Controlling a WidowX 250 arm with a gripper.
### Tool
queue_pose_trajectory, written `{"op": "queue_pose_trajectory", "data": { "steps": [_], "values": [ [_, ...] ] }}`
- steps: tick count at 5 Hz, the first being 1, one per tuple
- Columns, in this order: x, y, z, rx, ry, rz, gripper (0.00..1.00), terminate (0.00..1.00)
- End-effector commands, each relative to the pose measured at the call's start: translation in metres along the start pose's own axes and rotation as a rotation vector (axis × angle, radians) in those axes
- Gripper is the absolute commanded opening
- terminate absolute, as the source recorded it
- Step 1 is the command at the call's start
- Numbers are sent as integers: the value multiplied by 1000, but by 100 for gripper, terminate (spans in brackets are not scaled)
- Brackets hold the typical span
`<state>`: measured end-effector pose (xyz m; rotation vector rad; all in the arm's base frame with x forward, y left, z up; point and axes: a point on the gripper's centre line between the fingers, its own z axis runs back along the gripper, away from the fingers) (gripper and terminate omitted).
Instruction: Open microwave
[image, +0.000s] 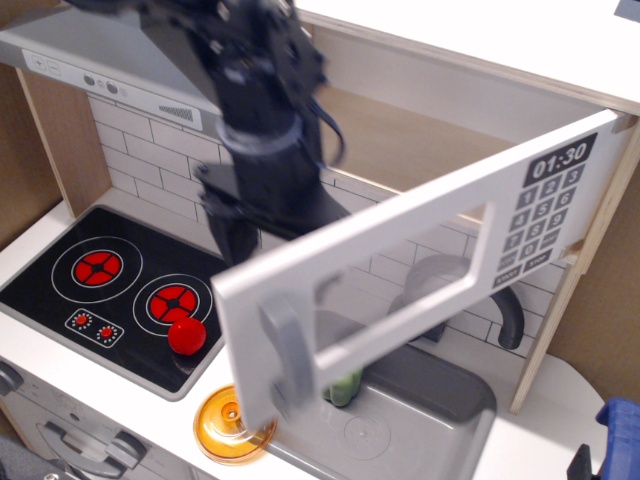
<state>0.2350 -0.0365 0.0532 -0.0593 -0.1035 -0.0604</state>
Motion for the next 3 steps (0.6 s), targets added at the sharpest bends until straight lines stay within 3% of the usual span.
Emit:
{"op": "queue_pose_trajectory", "data": {
  "steps": [1, 2, 3],
  "values": [
    [-2, -40, 13, 47, -64, -7, 100, 0],
    [-2, -40, 13, 47, -64, -7, 100, 0],
    [-2, -40, 13, 47, -64, -7, 100, 100]
  ]
}}
